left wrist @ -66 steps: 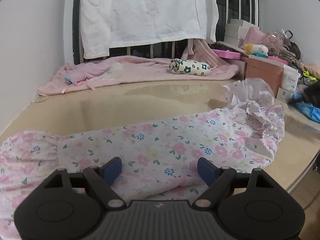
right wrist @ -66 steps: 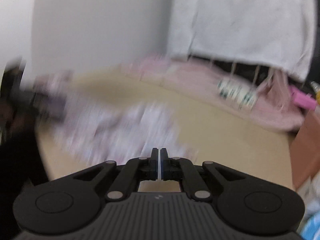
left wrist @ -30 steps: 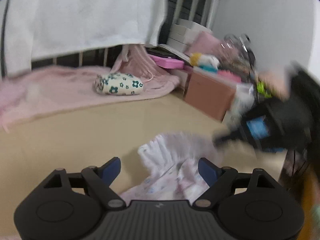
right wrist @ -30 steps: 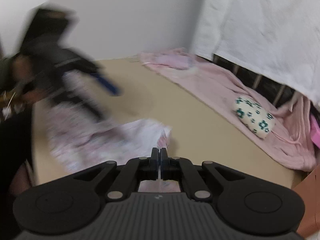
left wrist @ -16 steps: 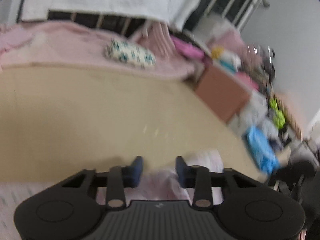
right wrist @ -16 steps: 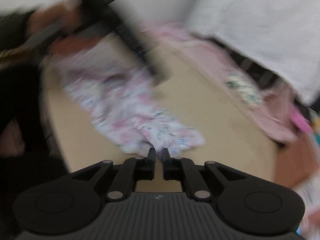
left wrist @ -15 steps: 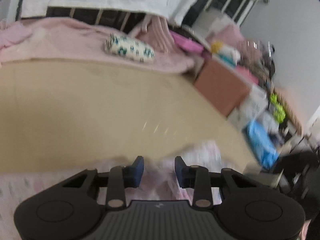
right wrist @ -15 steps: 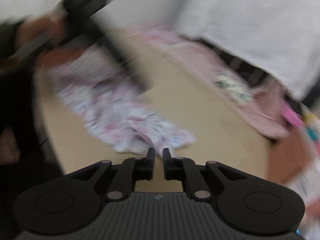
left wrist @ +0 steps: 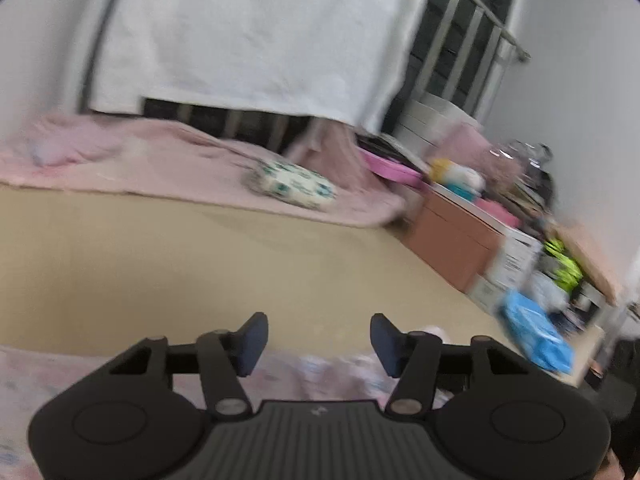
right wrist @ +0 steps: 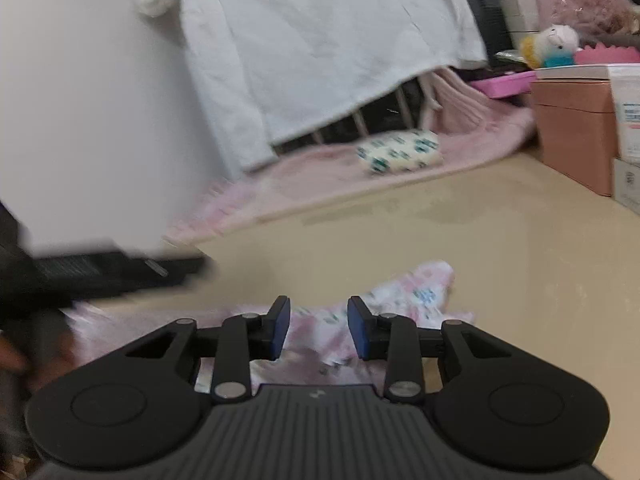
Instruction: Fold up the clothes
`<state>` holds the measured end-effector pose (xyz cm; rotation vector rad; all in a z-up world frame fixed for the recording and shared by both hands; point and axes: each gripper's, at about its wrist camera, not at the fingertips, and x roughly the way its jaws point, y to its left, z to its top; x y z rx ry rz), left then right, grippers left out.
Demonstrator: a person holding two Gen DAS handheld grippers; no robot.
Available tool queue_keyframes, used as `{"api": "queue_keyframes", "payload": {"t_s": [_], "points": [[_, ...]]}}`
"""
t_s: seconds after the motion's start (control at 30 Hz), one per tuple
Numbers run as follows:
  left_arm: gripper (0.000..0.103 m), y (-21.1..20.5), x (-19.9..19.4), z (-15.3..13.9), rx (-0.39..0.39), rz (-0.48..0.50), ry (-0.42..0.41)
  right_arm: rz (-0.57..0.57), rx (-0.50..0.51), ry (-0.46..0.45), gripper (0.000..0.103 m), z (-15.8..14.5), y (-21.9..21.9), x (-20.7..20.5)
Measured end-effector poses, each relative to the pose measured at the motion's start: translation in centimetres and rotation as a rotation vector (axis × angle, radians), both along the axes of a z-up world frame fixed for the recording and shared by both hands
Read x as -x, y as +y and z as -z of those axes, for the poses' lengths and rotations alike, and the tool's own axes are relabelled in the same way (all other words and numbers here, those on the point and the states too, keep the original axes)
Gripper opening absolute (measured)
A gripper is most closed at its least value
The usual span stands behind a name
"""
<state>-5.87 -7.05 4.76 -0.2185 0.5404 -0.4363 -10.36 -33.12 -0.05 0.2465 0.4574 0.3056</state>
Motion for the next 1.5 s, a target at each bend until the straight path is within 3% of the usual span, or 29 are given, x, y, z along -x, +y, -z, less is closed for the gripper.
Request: {"api": "queue_keyframes", "payload": {"t_s": [0.03, 0.1, 0.23, 0.27, 0.3, 0.33, 0.37, 0.43, 0.5, 0.6, 0.77, 0.83, 0.9, 1.0, 1.1, 1.23, 1.3, 1.4, 1.5], "points": [[0.054, 0.0, -0.5, 0.2, -0.005, -0.008, 0.017, 0.025, 0.045, 0.011, 0.032, 0.4, 0.3, 0.1], [0.052, -0.9, -1.1, 0.9, -0.044, -0.01, 0.033, 0.073, 0.039, 0.044, 0.031, 1.2, -0.3, 0.4], [0.045, -3.8, -1.0, 2.3, -0.141, 0.049, 0.024, 0.231, -0.109, 0.074, 0.031, 2.0, -3.2, 1.7], [0.045, -4.5, -1.0, 2.8, -0.17, 0.065, 0.031, 0.279, -0.099, 0.04, 0.033, 1.6, -3.2, 2.4], [0.045, -5.0, -1.0, 3.3, -0.19, 0.071, 0.04, 0.323, -0.089, 0.004, 0.043, 1.3, -3.1, 3.2], [0.044, -5.2, -0.9, 3.6, -0.193, 0.073, 0.041, 0.347, -0.088, -0.028, 0.06, 1.1, -3.0, 4.0], [0.045, -5.2, -0.7, 3.9, -0.193, 0.075, 0.041, 0.364, -0.064, -0.018, 0.07, 1.2, -2.8, 3.8], [0.045, -5.4, -0.5, 4.3, -0.194, 0.079, 0.041, 0.4, -0.017, 0.004, 0.071, 1.4, -2.4, 3.5], [0.045, -4.4, -0.3, 3.7, -0.141, 0.065, 0.058, 0.413, 0.025, 0.02, 0.066, 1.7, -1.8, 3.1], [0.046, -1.4, 0.8, 1.3, -0.046, 0.007, 0.028, 0.406, 0.082, 0.039, 0.04, 2.3, -0.8, 2.3], [0.062, 5.1, 4.1, 0.0, -0.097, -0.156, -0.023, 0.384, 0.125, 0.047, 0.007, 2.4, 0.2, 1.7], [0.062, 7.5, 5.2, 0.6, -0.138, -0.237, 0.012, 0.348, 0.146, -0.06, 0.007, 0.9, 1.2, 2.5], [0.062, 9.7, 6.2, 1.3, -0.106, -0.295, 0.05, 0.296, 0.199, -0.167, 0.007, -0.8, 3.0, 3.3], [0.062, 12.6, 7.5, 2.0, -0.055, -0.363, 0.085, 0.112, 0.295, -0.267, 0.007, -3.3, 8.5, 3.9], [0.061, 14.6, 8.3, 2.1, -0.03, -0.405, 0.088, -0.091, 0.417, -0.273, 0.007, -3.0, 15.8, 4.0], [0.062, 15.9, 8.9, 1.7, -0.033, -0.417, 0.077, -0.29, 0.591, -0.198, 0.01, 1.2, 23.8, 3.5], [0.062, 16.0, 9.0, 1.5, -0.042, -0.408, 0.072, -0.323, 0.635, -0.19, 0.019, 2.5, 25.3, 3.8], [0.062, 16.0, 9.1, 1.4, -0.048, -0.387, 0.063, -0.348, 0.613, -0.208, 0.061, 1.7, 25.0, 4.6], [0.06, 15.3, 8.9, 0.9, 0.008, -0.307, 0.044, -0.38, 0.518, -0.222, 0.064, -0.6, 22.8, 6.1]]}}
